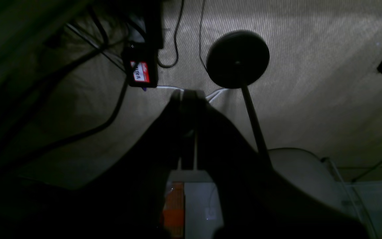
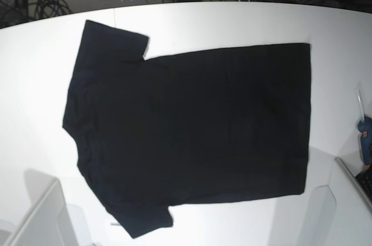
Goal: Fold the T-shirt properly
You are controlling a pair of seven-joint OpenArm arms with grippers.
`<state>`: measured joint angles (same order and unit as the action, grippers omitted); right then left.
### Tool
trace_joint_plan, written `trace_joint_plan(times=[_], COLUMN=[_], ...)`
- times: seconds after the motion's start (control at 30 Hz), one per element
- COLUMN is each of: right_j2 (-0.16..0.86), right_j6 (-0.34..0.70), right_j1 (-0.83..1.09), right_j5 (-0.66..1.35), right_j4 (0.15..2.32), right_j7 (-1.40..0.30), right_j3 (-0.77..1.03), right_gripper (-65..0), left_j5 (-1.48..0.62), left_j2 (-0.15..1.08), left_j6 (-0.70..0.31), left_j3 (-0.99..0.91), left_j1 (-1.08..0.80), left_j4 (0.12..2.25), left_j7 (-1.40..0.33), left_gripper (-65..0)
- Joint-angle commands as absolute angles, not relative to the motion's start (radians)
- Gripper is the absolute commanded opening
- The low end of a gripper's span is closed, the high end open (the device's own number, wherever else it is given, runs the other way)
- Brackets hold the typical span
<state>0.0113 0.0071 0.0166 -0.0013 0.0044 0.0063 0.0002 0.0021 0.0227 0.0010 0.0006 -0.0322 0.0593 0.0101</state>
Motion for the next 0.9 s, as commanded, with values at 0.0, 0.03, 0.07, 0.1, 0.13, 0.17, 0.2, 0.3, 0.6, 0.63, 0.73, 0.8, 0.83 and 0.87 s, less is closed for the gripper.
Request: trace_joint_plan(times=[0.0,0.03,0.07,0.1,0.13,0.17,0.2,0.3,0.6,0.63,0.73,0.8,0.83,0.87], right_j2=[0.012,0.012,0.012,0.01,0.008,0.008,0.008,0.008,0.008,0.008,0.008,0.008,0.008,0.008], right_j6=[-0.001,-0.001,-0.001,-0.001,-0.001,-0.001,-0.001,-0.001,-0.001,-0.001,-0.001,-0.001,-0.001,-0.001], right_j1=[0.016,0.025,0.03,0.033,0.039,0.05,0.058,0.077,0.108,0.113,0.113,0.113,0.113,0.113], right_j5=[-0.002,-0.001,-0.001,-0.001,-0.001,-0.001,0.001,0.001,0.001,0.001,0.001,0.001,0.001,0.001], right_j4=[0.002,0.002,0.005,0.015,0.027,0.035,0.044,0.07,0.111,0.111,0.111,0.111,0.111,0.111], right_j7=[0.007,0.007,0.007,0.007,0.007,0.005,0.005,0.005,0.007,0.007,0.007,0.007,0.007,0.007], right_j3=[-0.001,0.001,0.001,0.001,0.002,0.002,0.002,0.004,0.001,0.001,0.001,0.002,0.002,0.002], right_gripper=[-64.7,-64.7,-64.5,-63.6,-60.6,-56.9,-51.8,-33.9,-24.2,-25.8,-40.5,-57.2,-65.0,-65.0], left_j5=[0.001,0.001,0.001,0.001,0.001,0.001,0.001,0.001,0.001,0.001,0.001,0.001,0.001,0.001], left_j2=[0.021,0.021,0.021,0.021,0.021,0.021,0.021,0.021,0.022,0.022,0.022,0.022,0.022,0.022], left_j6=[0.007,0.007,0.007,0.007,0.007,0.007,0.007,0.007,0.007,0.007,0.007,0.007,0.007,0.007], left_j3=[-0.001,-0.001,-0.001,-0.001,-0.001,-0.001,-0.001,-0.001,-0.001,-0.001,-0.001,-0.001,-0.001,-0.001], left_j1=[-0.036,-0.039,-0.042,-0.042,-0.044,-0.044,-0.045,-0.058,-0.087,-0.087,-0.087,-0.087,-0.087,-0.087], left_j4=[0.062,0.062,0.062,0.062,0.062,0.062,0.062,0.07,0.131,0.131,0.131,0.131,0.131,0.131], left_j7=[0.007,0.007,0.007,0.007,0.007,0.007,0.007,0.007,0.001,-0.001,-0.001,-0.001,-0.001,-0.001], left_gripper=[-64.7,-64.5,-64.5,-64.5,-64.5,-64.5,-64.5,-64.5,-64.3,-64.3,-64.3,-64.3,-64.3,-64.3])
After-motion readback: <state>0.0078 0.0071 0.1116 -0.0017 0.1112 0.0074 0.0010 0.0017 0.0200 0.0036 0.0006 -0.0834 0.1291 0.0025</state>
